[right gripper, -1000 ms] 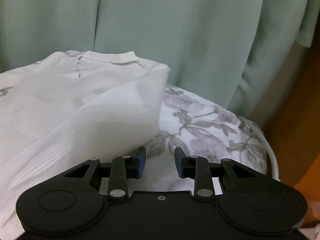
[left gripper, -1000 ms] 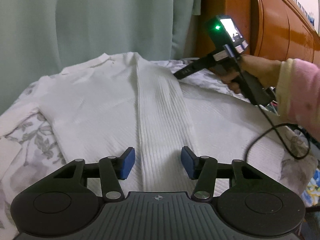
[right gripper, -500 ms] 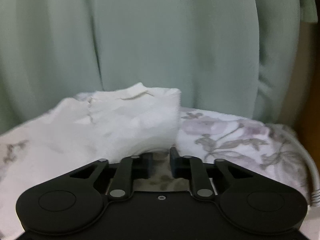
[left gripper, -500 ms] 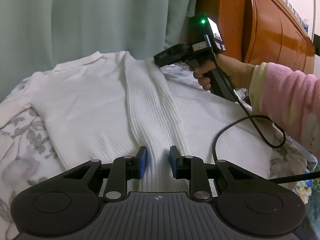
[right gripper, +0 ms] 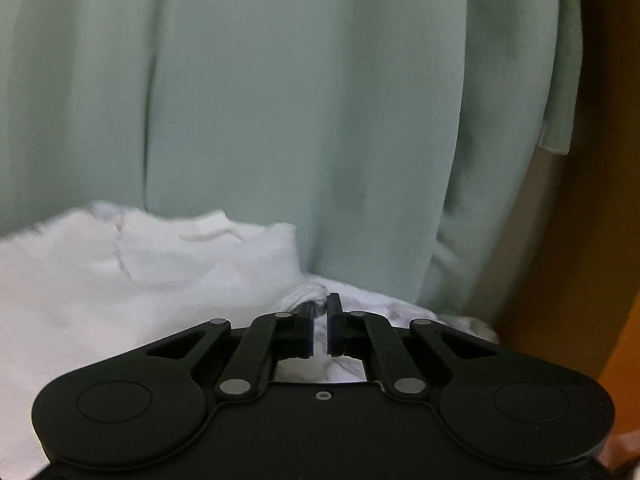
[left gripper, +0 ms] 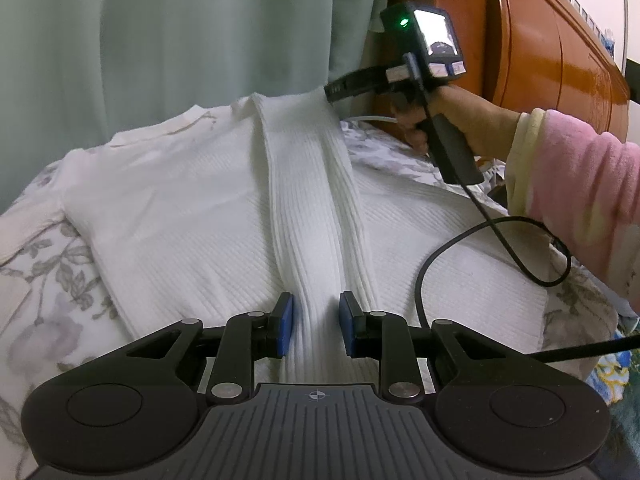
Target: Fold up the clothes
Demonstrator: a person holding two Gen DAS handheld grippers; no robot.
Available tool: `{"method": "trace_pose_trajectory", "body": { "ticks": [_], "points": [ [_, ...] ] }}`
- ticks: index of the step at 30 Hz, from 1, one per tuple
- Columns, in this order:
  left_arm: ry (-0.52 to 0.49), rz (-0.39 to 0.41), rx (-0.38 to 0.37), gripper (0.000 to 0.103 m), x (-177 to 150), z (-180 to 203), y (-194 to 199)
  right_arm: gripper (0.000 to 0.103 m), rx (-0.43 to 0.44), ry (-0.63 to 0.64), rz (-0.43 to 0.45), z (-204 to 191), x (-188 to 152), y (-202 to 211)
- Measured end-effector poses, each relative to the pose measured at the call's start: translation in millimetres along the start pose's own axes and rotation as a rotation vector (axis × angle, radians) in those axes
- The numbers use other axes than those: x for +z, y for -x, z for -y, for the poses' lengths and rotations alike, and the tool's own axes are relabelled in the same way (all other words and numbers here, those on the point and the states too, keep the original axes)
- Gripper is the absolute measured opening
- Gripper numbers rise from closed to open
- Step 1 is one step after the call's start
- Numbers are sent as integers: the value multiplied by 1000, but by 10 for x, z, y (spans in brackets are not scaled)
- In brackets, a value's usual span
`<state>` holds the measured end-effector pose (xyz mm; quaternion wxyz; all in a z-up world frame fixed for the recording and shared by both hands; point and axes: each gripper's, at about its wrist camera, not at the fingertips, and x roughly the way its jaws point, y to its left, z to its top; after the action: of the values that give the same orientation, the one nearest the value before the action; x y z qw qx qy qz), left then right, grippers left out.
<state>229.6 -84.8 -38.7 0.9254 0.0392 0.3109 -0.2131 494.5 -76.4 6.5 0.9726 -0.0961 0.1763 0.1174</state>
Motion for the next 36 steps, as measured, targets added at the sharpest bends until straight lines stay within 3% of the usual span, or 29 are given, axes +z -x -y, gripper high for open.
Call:
{"method": "trace_pose_trajectory", "body": {
  "ticks": [2, 4, 6, 11, 19, 22, 25, 33, 36],
  "points": [
    [-1, -4, 0, 22, 2, 0, 0, 0, -66, 48, -28, -54, -43, -83],
    [-5, -5, -1, 22, 4, 3, 13, 0, -124, 19, -55, 27, -79, -178],
    [-3, -4, -3, 22, 8, -8, 20, 0, -101, -87, -82, 213, -103, -219],
    [-1, -3, -3, 22, 32, -29, 5, 0, -64, -155, -88, 410, -149, -121],
    [19, 40, 25, 23, 92, -63, 130, 7, 43, -47, -23, 109, -77, 455],
    [37, 79, 56, 33, 125, -91, 233, 21, 95, -9, -7, -58, -65, 688],
    [54, 120, 91, 37, 157, -122, 336, 34, 126, 44, 5, -221, -71, 903],
    [118, 203, 210, 69, 150, -295, 579, 77, 188, 120, 16, -566, -134, 1288],
    [165, 227, 248, 72, 105, -401, 684, 89, 216, 151, 35, -687, -154, 1405]
  ]
}}
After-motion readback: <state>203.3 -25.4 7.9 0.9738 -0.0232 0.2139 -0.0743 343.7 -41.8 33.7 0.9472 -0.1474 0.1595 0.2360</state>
